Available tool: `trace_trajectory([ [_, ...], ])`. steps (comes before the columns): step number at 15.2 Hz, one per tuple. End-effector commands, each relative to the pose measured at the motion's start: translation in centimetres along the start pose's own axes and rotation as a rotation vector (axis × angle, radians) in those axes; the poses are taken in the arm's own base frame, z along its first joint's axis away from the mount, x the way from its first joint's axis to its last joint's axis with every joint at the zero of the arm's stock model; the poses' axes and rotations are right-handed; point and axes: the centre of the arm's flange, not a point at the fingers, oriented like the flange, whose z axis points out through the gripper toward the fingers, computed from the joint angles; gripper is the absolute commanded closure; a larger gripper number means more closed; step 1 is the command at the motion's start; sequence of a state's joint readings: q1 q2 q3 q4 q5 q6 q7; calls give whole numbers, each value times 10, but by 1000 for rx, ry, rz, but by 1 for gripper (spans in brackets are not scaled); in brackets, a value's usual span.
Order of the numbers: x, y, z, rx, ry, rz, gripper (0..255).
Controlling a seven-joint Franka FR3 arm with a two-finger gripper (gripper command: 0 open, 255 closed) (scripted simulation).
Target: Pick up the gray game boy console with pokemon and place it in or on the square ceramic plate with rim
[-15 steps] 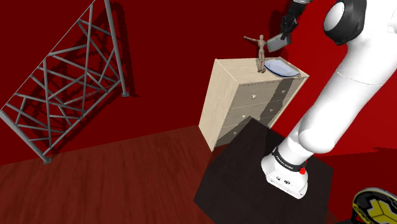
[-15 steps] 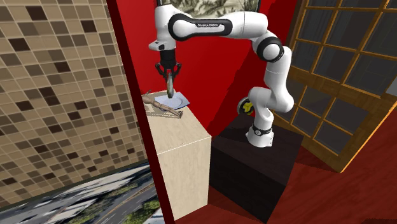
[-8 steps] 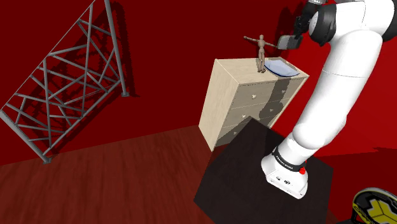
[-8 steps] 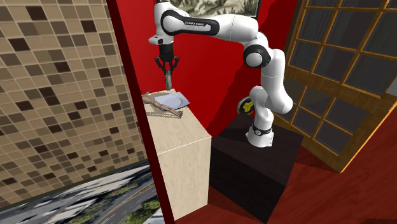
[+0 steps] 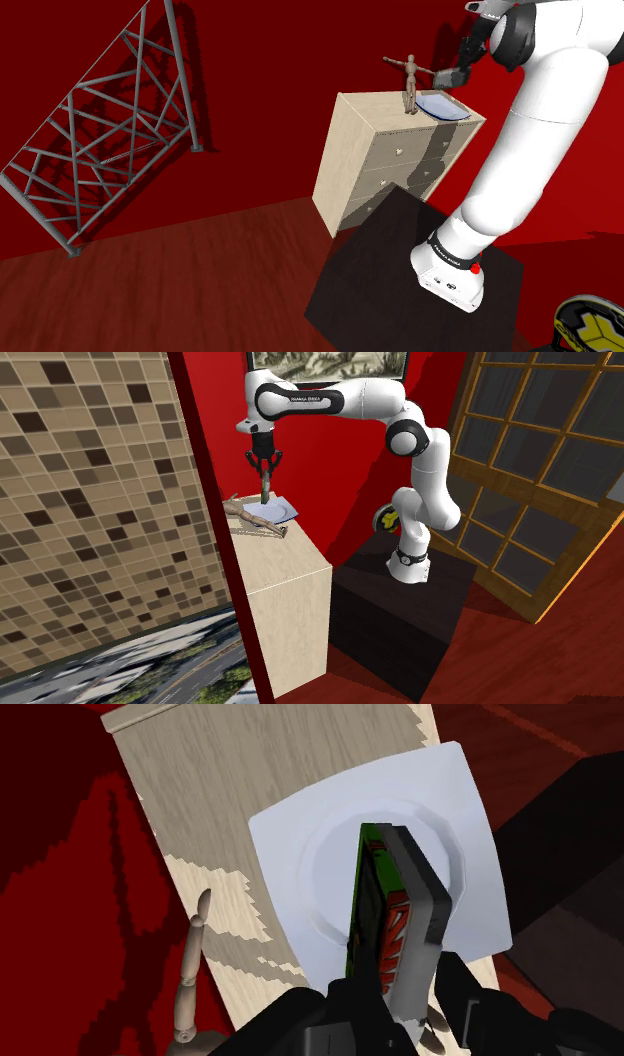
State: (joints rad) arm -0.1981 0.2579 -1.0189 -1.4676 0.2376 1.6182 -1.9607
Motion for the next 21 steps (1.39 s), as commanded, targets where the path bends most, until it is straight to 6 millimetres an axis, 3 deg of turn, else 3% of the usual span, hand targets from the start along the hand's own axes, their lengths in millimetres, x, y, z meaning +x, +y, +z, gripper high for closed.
trace_trajectory([
  [1,0,0,10,-1,0,0,255],
  [11,-1,-1,63,-1,0,0,255],
  [19,-1,-1,65,-1,0,0,255],
  [20,-1,-1,65,-1,0,0,0],
  [21,-1,-1,65,-1,0,0,0],
])
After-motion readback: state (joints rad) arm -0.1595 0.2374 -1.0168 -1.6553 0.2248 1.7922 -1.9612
